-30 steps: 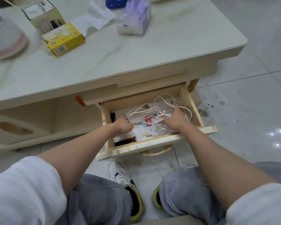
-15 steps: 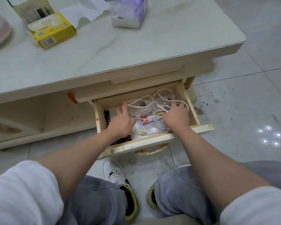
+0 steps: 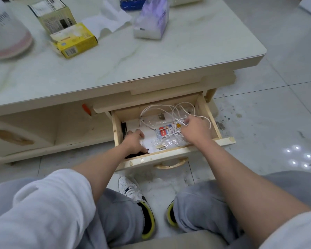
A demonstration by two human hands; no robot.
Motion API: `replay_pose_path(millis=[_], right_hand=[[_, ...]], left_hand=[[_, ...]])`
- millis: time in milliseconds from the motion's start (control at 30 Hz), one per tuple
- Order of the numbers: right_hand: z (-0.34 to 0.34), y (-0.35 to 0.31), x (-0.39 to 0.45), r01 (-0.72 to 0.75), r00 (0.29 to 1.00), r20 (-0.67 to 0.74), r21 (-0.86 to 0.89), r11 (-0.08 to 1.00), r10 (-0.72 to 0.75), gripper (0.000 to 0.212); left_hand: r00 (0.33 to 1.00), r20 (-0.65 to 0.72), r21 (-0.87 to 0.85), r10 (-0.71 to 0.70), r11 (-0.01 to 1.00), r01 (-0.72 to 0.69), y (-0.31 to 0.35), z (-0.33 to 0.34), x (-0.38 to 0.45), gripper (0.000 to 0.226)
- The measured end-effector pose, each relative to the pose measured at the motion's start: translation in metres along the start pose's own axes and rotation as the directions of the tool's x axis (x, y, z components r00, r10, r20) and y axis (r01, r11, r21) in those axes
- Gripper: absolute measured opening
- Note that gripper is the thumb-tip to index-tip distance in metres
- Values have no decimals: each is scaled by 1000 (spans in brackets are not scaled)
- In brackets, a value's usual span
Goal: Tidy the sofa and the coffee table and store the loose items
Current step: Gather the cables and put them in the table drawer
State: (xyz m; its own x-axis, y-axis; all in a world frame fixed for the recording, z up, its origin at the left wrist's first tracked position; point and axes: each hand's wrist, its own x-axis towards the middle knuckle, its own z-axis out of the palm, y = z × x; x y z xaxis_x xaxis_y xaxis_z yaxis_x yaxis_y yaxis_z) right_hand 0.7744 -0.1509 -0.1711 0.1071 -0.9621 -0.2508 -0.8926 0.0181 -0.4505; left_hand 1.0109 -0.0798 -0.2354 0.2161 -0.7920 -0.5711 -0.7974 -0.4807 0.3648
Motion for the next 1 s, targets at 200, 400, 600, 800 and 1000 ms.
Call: replay_pose_path(millis=[200, 400, 600, 800, 1000], right_hand=[[-7, -2, -20, 139, 923, 337, 161, 977, -187, 26], [-5, -25, -42, 405, 711, 634, -14, 914, -306, 37], [10, -19, -50, 454, 823, 450, -152, 878, -348, 24], [18, -25, -43, 464, 879, 186, -125, 877, -438, 28], [40, -42, -12, 393, 893, -126, -252, 885, -432, 43]], left_hand=[[959, -75, 122, 273, 957, -263, 28, -47, -34, 31], [291, -462, 673, 838, 545, -500, 65, -134, -94, 32], [716, -394, 566, 576, 766, -305, 46, -208, -78, 50], [693, -464, 368, 551, 832, -415, 41, -213, -54, 34], [628, -545, 262, 555, 825, -501, 39, -218, -42, 28]])
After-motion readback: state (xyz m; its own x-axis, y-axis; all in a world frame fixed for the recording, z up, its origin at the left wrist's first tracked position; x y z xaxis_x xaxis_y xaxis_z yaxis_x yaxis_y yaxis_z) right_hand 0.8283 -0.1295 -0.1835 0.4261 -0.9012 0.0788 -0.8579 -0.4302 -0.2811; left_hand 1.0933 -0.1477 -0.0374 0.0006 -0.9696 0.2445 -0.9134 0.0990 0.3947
